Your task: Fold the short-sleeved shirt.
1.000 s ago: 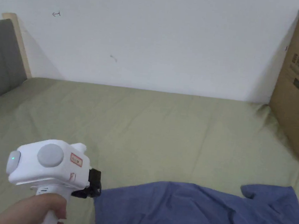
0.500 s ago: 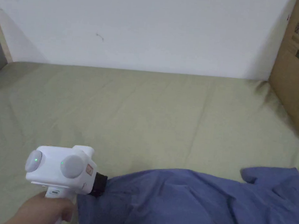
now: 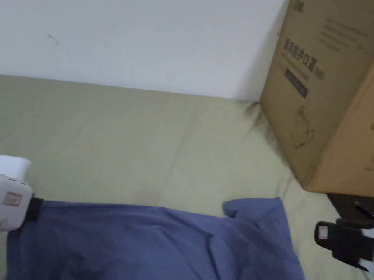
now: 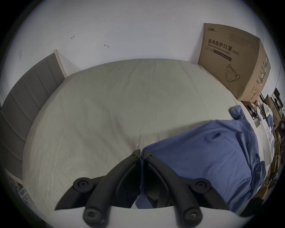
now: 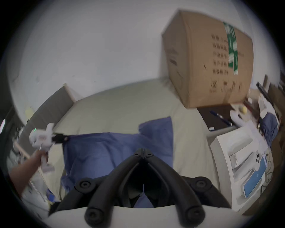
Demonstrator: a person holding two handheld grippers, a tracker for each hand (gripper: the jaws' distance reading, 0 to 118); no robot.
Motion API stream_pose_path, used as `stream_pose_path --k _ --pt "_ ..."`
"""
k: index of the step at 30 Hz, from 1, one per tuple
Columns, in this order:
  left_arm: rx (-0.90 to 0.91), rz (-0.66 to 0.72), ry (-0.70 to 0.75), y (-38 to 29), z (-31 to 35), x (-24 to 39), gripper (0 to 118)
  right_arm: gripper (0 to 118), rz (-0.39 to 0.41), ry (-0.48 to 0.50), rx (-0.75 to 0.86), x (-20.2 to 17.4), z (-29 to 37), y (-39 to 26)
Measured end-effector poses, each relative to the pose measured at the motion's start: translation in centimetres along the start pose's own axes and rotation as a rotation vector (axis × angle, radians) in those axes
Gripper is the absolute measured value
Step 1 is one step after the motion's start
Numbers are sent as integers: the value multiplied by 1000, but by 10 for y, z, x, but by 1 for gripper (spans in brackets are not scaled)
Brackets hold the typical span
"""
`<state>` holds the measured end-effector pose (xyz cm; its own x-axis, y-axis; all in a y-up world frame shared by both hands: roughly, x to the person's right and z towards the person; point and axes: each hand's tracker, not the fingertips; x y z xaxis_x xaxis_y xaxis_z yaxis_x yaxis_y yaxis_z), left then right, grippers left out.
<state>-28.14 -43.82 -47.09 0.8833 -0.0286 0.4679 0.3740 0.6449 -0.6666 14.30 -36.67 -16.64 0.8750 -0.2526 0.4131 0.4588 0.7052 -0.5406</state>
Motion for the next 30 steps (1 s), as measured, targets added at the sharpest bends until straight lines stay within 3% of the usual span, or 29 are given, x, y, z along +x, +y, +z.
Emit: stream_pose_path --k 2,3,4,5,6,7,8,10,12,15,17,20,21,22,23,24,30 --pt "-3 -20 20 -3 2 0 1 0 -54 -45 -80 20 -33 24" --pt "3 -27 38 -4 4 0 1 10 -56 -53 -147 25 -50 31" --pt "6 -31 52 -6 3 0 1 10 -49 -78 -211 29 -69 38" --pt "3 -30 56 -7 2 -1 1 17 -23 -94 -274 32 -86 42" --pt "1 -33 62 -8 1 -1 1 37 -27 -77 -332 34 -102 41" --pt "-5 -36 71 -9 -1 -2 1 95 -54 -65 -407 38 -121 39" --pt "-10 -33 81 -10 -2 -3 1 118 -92 -53 -484 41 -138 32" --pt "-19 -18 87 -11 -4 -5 1 104 -160 -71 -466 53 -160 22" --pt "-25 -5 87 -12 -8 -8 1 104 -198 -92 -488 59 -180 13" --pt "-44 -11 81 -15 -15 -9 1 103 -185 -104 -469 50 -190 10" --pt "-61 -33 87 -19 -20 -9 1 94 -152 -137 -466 48 -197 10" --pt "-74 -40 82 -23 -27 -12 1 29 -65 -235 -453 45 -191 11" --pt "-82 -23 65 -24 -28 -13 1 3 -71 -194 -454 49 -187 13" --pt "-91 -5 54 -24 -28 -15 1 0 -105 -64 -453 55 -183 17" --pt "-94 3 60 -25 -29 -16 1 0 -145 -11 -436 56 -175 20" --pt "-95 5 64 -25 -28 -16 1 0 -151 -7 -414 55 -167 22" --pt "-47 115 4 -11 16 -24 1 0 -5 37 -298 32 -92 40"
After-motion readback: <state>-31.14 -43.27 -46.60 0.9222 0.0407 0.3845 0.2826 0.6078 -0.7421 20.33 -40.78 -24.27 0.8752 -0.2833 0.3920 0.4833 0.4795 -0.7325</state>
